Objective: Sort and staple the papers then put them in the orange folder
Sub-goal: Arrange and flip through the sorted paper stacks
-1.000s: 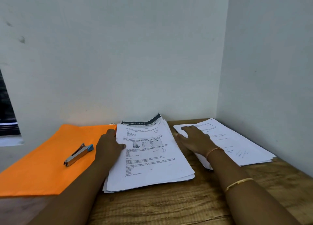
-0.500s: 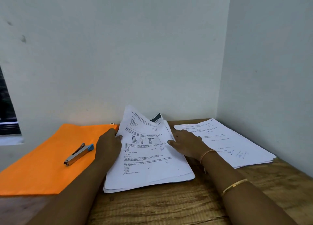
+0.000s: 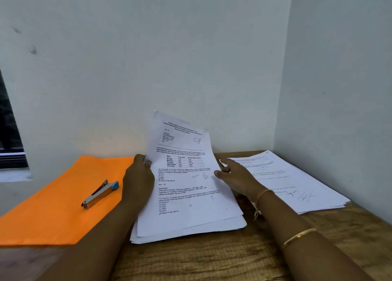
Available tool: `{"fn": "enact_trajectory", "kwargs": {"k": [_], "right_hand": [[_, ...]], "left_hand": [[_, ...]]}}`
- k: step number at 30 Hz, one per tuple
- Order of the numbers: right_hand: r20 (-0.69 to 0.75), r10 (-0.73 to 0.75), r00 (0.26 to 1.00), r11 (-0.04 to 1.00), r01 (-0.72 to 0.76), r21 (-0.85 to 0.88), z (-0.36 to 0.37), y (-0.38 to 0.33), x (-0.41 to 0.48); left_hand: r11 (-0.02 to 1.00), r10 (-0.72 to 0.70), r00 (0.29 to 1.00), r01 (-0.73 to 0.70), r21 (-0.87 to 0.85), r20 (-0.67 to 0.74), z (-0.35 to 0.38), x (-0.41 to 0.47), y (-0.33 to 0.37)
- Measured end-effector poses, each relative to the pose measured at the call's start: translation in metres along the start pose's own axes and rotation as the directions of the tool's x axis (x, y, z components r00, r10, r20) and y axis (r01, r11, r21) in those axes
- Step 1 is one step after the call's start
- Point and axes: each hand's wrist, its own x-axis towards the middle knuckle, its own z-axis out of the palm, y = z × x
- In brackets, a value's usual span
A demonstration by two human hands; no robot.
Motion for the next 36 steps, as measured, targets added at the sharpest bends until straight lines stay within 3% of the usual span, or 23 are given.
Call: {"fn": "enact_trajectory", "kwargs": {"k": [10, 14, 17, 21, 24, 28, 36], "right_hand": [[-0.019, 0.118, 0.993, 0.978, -0.113, 0.172, -0.003, -0.001, 0.005], [0.045, 0.171, 0.984, 0.951, -0.177, 0.254, -0.013, -0.002, 0.002], [0.032, 0.187, 0.982, 0.976, -0.19, 0.107, -0.019, 0.0, 0.004], [-0.135, 0.189, 0.973, 0.967, -0.208, -0.147, -0.025, 0.009, 0.013], [-0.251, 0.181, 0.951, 0.959, -0.227, -0.167, -0.037, 0.018, 0.014], [-0.491, 0.221, 0.842, 0.872, -0.396, -0.287, -0.054, 0.025, 0.004], [-0.568, 0.334, 0.752, 0.738, -0.583, -0.339, -0.068, 0.052, -0.004]], "left_hand": [[0.994, 0.004, 1.0, -0.005, -0.11, -0.007, 0.001, -0.003, 0.006], [0.99, -0.004, 1.0, 0.007, -0.143, 0.015, 0.001, -0.004, 0.004], [0.992, 0.013, 0.995, -0.001, -0.123, 0.097, 0.004, -0.004, 0.001], [0.984, 0.036, 0.973, 0.005, -0.18, 0.226, 0.009, -0.005, -0.002], [0.986, 0.041, 0.964, 0.003, -0.164, 0.264, 0.01, -0.002, -0.007], [0.996, 0.084, 0.961, -0.076, -0.041, 0.264, 0.01, -0.001, -0.01], [0.978, 0.143, 0.931, -0.185, 0.095, 0.337, 0.013, 0.0, -0.013]]}}
